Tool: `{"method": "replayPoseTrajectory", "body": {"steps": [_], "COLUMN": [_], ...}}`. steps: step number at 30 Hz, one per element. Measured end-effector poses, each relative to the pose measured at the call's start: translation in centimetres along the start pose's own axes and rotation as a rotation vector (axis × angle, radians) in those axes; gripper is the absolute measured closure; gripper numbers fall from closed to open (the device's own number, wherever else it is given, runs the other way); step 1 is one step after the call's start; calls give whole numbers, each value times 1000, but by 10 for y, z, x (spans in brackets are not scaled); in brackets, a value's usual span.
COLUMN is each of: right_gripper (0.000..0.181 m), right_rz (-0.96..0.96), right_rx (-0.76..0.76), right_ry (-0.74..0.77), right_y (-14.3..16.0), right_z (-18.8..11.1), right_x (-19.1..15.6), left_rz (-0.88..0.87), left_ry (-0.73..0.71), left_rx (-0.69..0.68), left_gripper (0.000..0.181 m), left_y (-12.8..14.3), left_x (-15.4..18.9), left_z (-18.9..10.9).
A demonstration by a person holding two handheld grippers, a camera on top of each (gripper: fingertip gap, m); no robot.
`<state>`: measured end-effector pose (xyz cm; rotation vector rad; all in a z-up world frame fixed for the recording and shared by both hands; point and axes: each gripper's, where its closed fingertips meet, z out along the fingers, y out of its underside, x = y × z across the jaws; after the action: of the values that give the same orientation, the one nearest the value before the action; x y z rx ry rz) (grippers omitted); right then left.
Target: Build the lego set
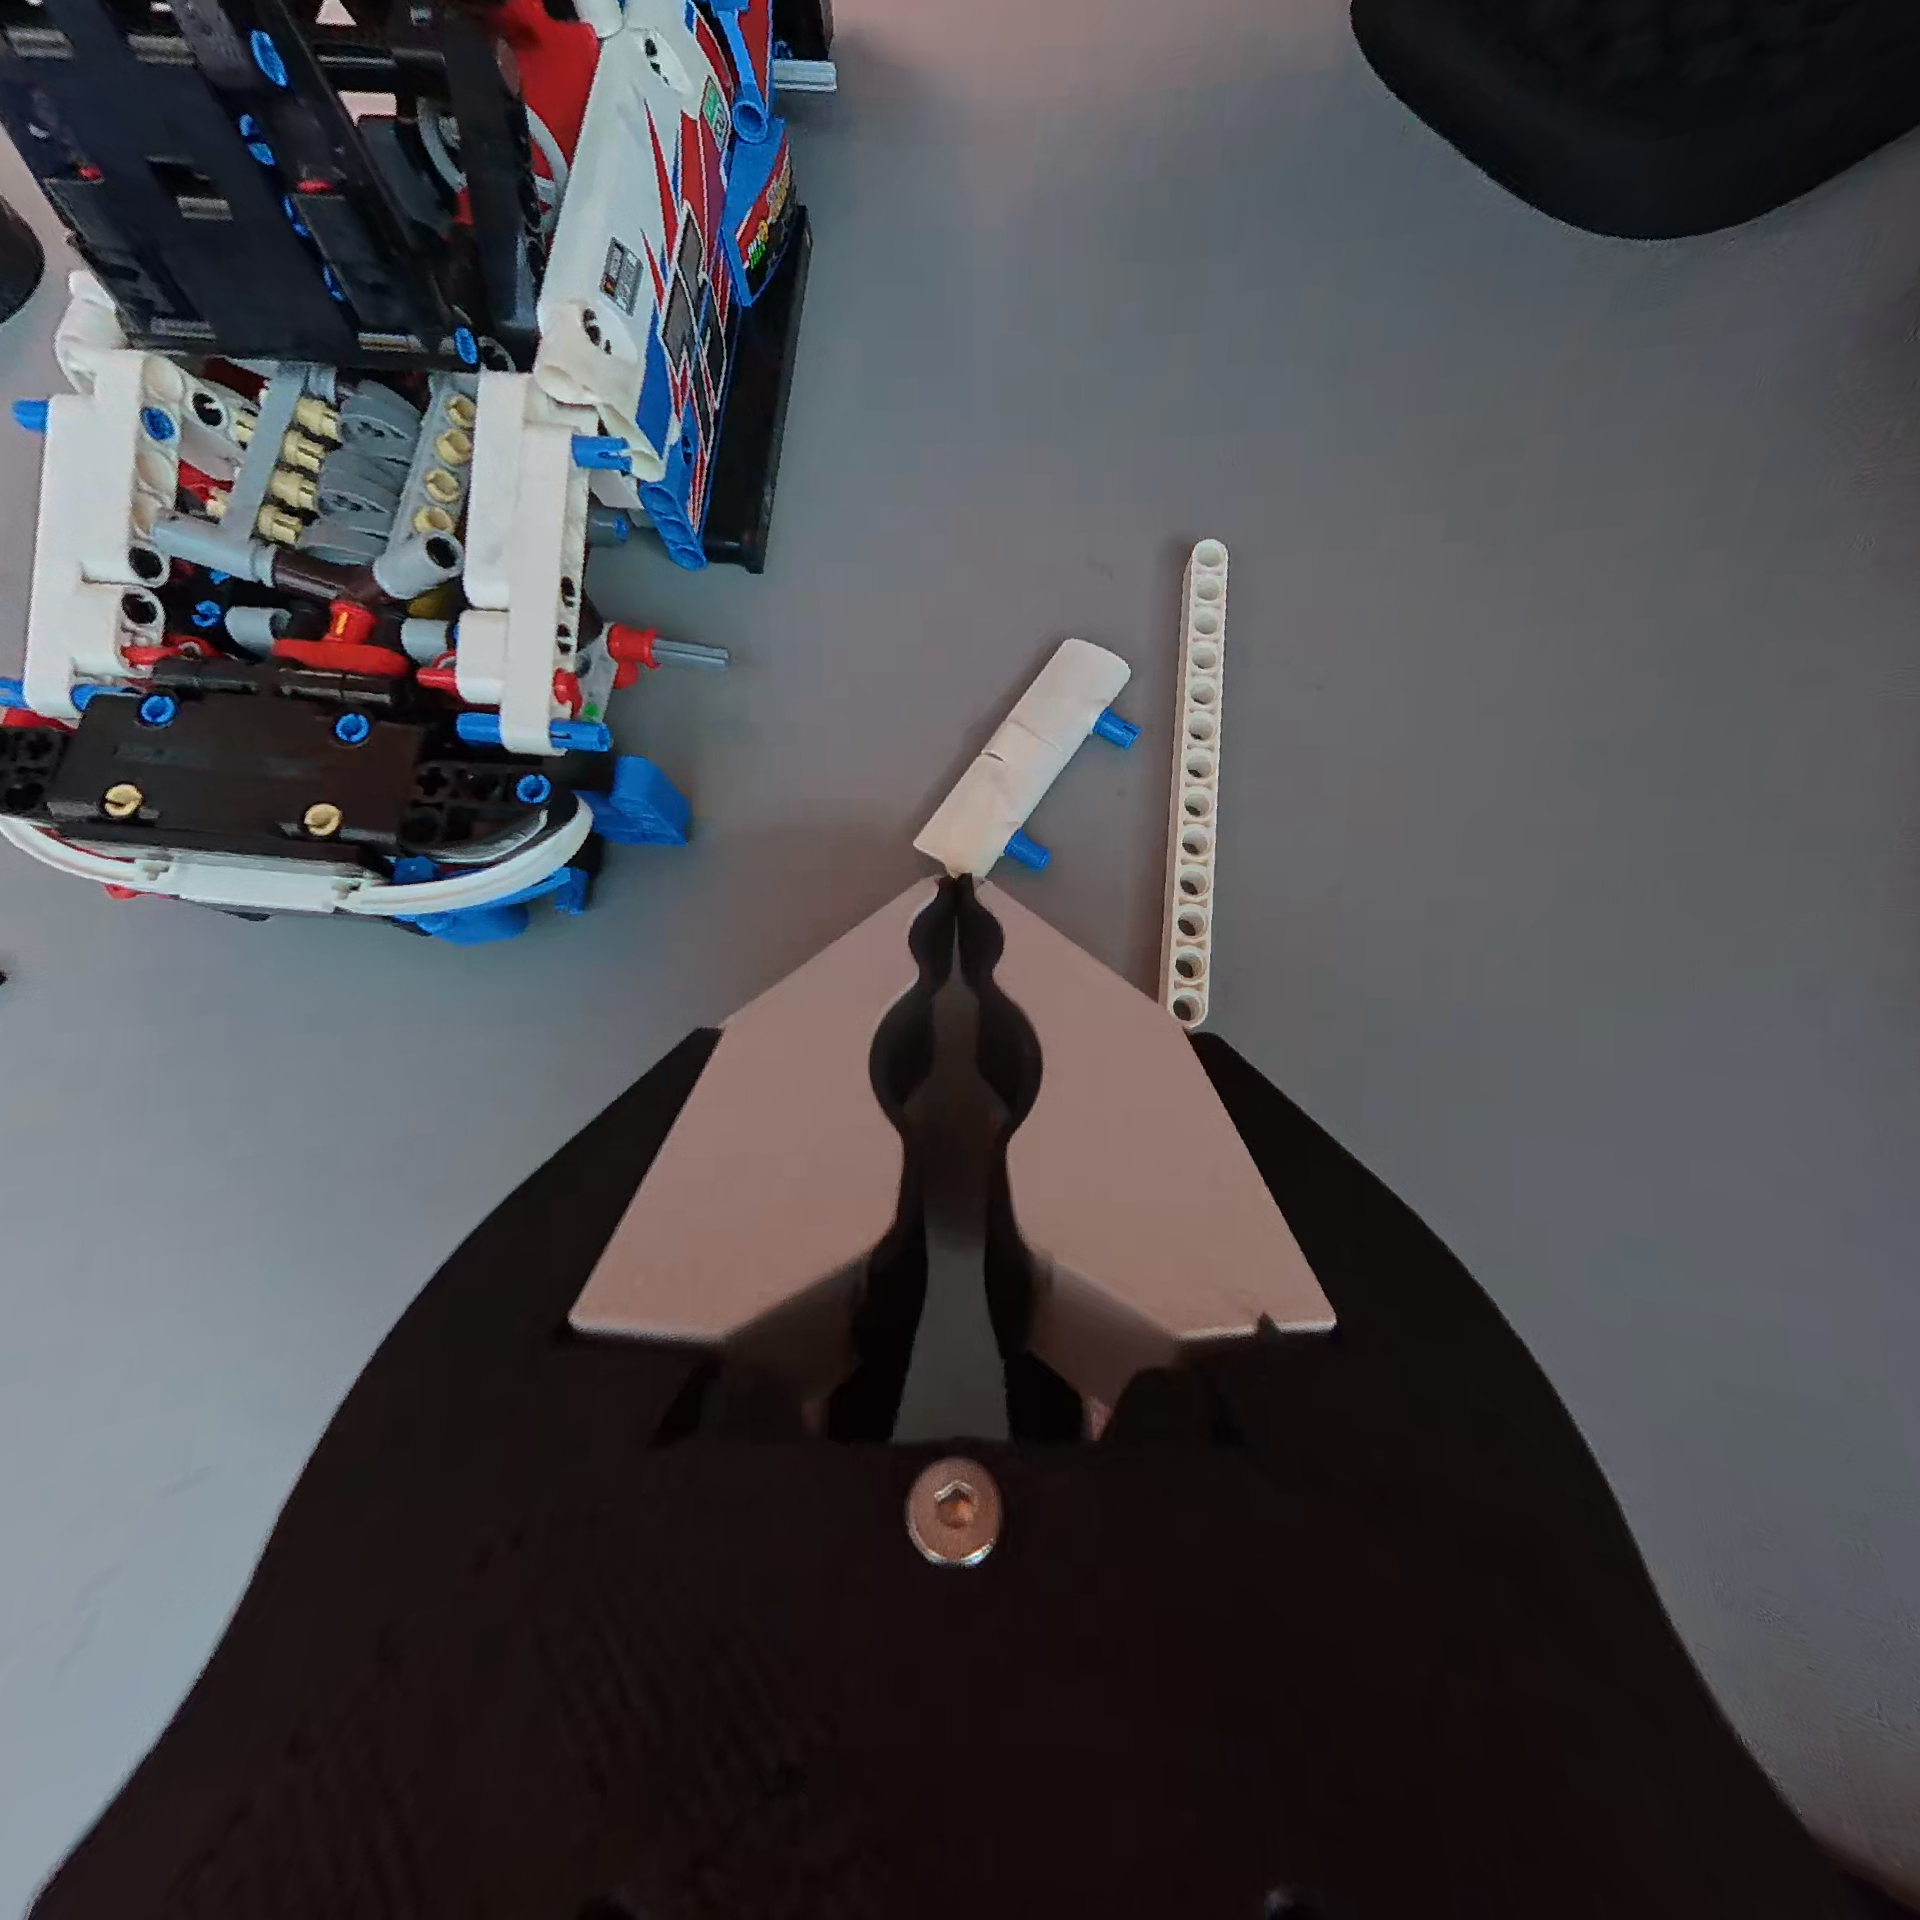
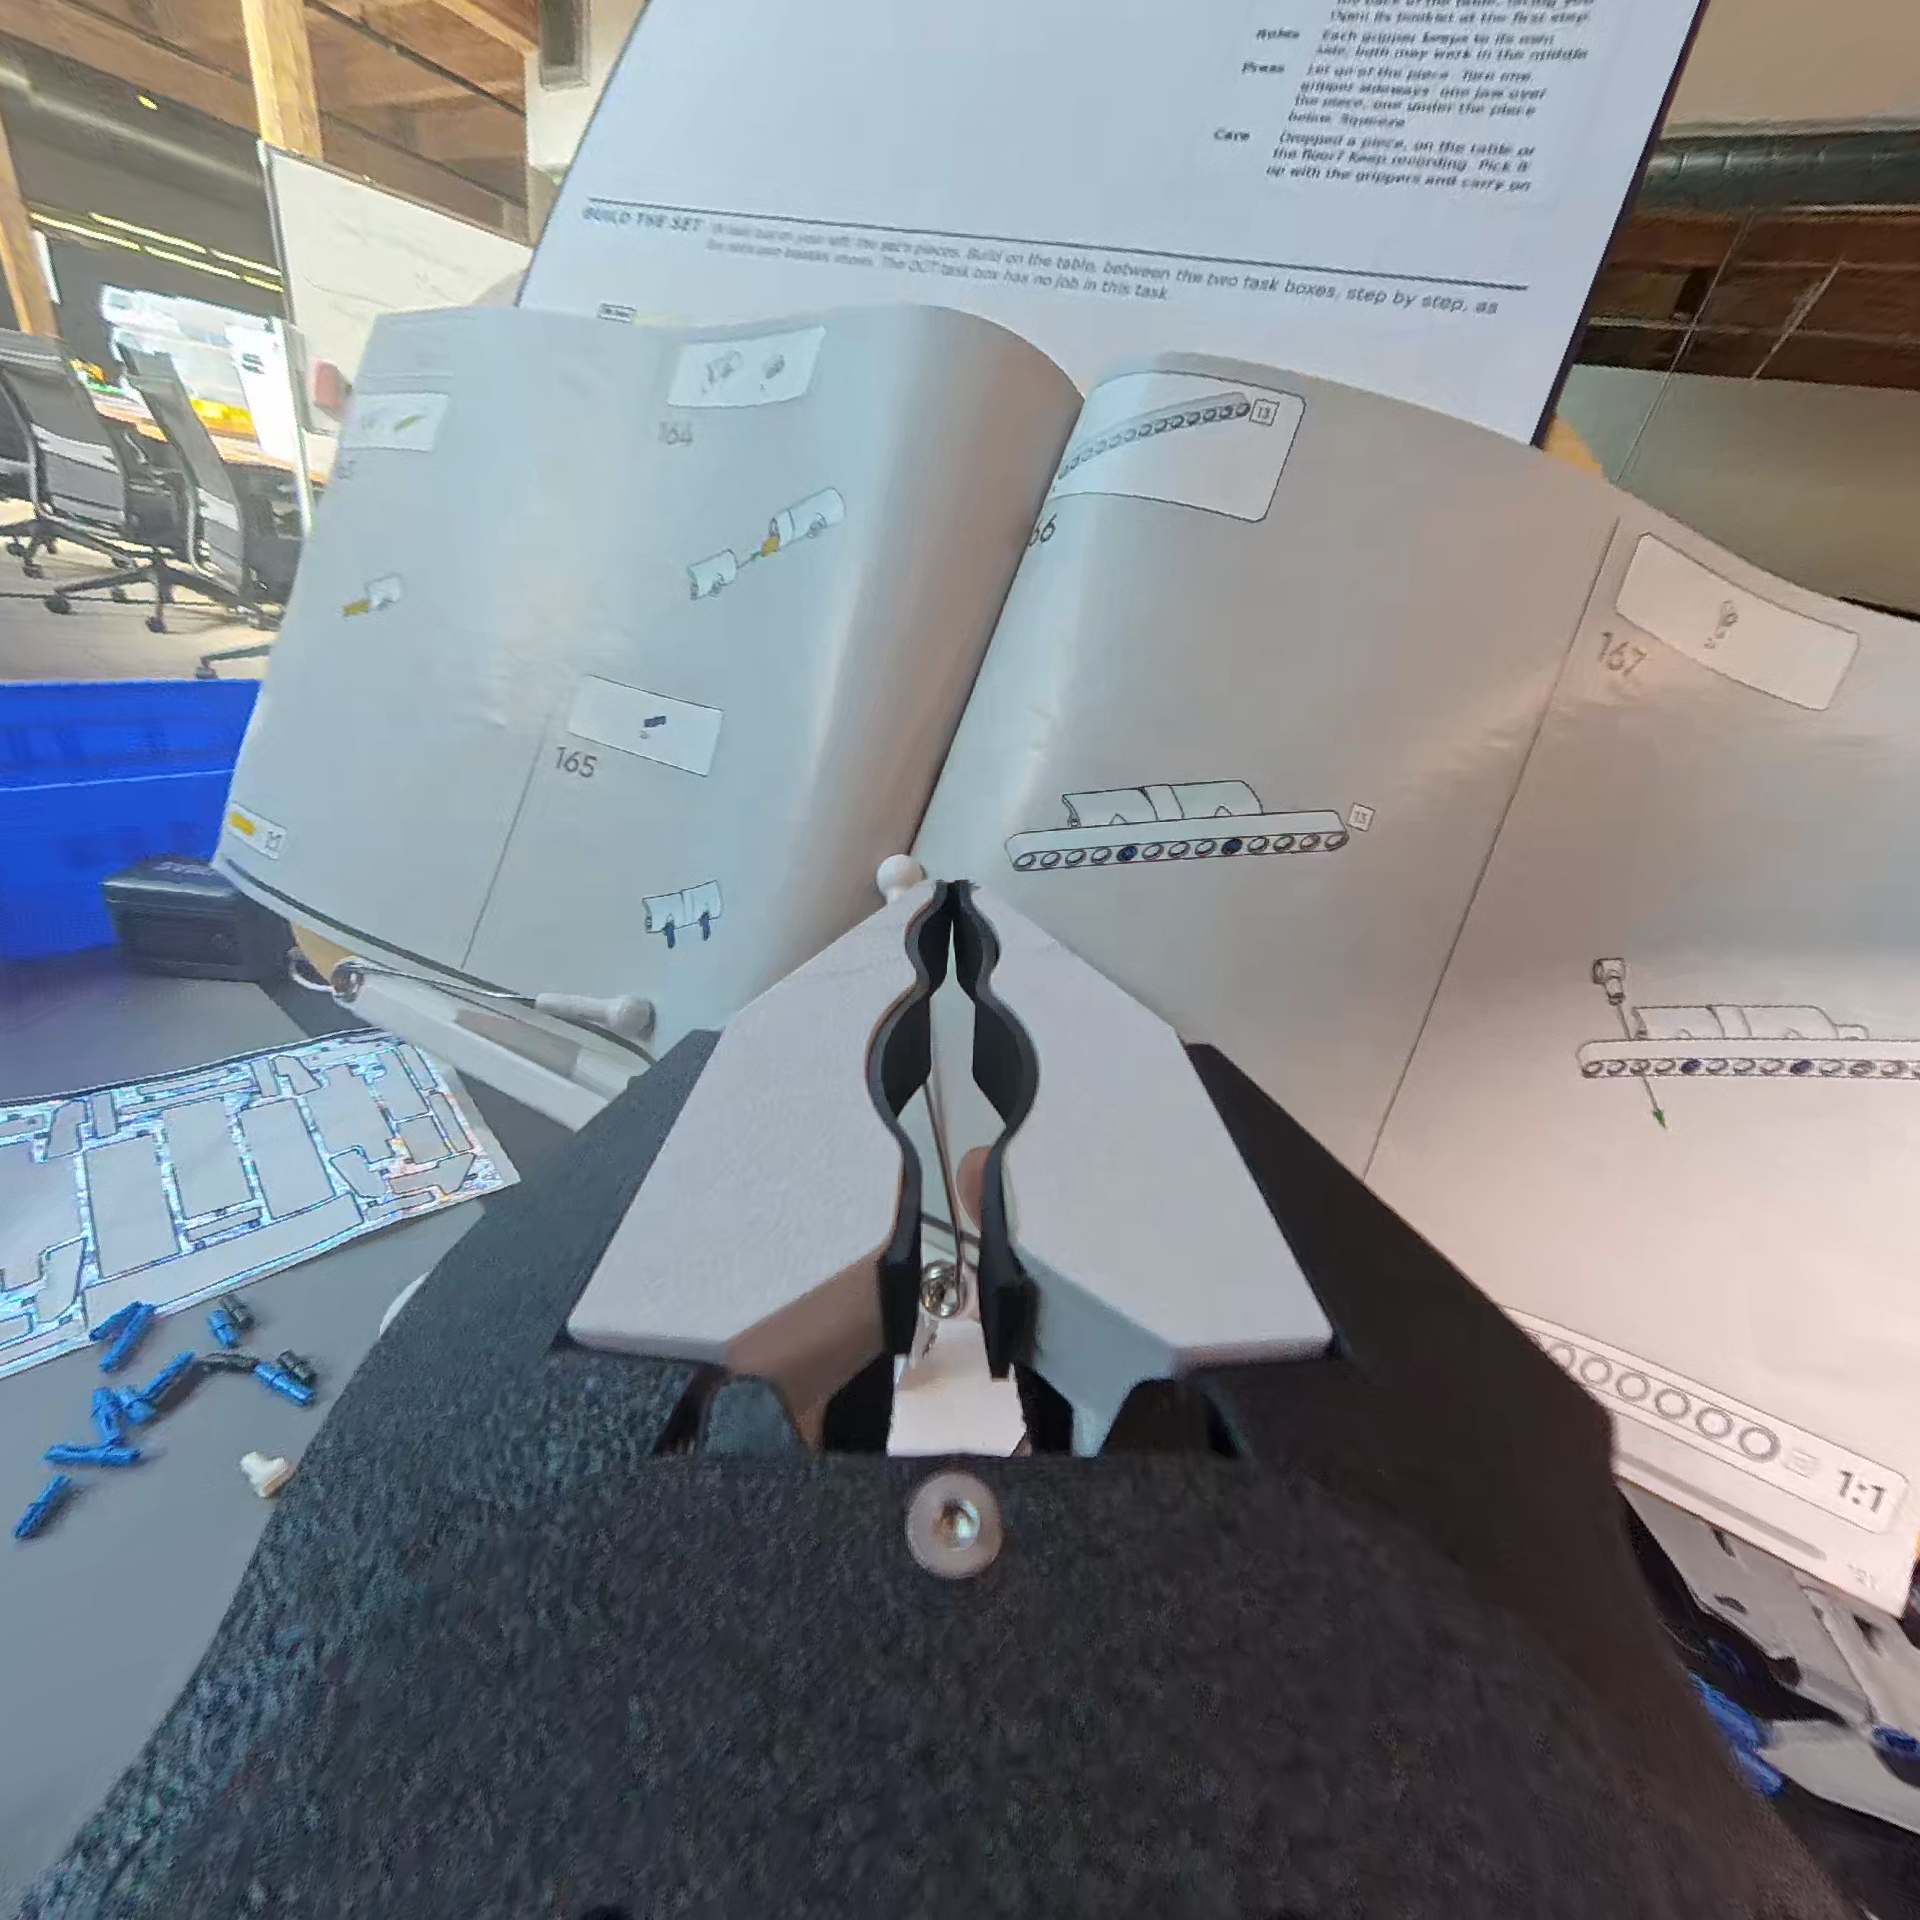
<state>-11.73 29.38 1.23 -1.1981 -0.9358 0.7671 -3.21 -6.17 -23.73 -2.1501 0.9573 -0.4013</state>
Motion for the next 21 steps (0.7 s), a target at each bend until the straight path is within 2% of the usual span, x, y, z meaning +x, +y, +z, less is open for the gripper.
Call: {"method": "replayPoseTrajectory", "body": {"steps": [1, 9, 21], "right_gripper": [181, 181, 181], "right_rz": [2, 20, 61], "right_rx": [-8, -19, -15], "right_ry": [7, -1, 0], "right_y": [2, 4, 3], "right_z": [6, 16, 14], "right_x": [3, 9, 17], "left_rz": [-4, -27, -33], "left_ry": [0, 28, 33], "left_rx": [3, 26, 31], "left_gripper": [181, 181, 181], "left_y": [0, -1, -1], "left_x": [-1, -1, -1], "left_z": [-1, -2, -2]}}
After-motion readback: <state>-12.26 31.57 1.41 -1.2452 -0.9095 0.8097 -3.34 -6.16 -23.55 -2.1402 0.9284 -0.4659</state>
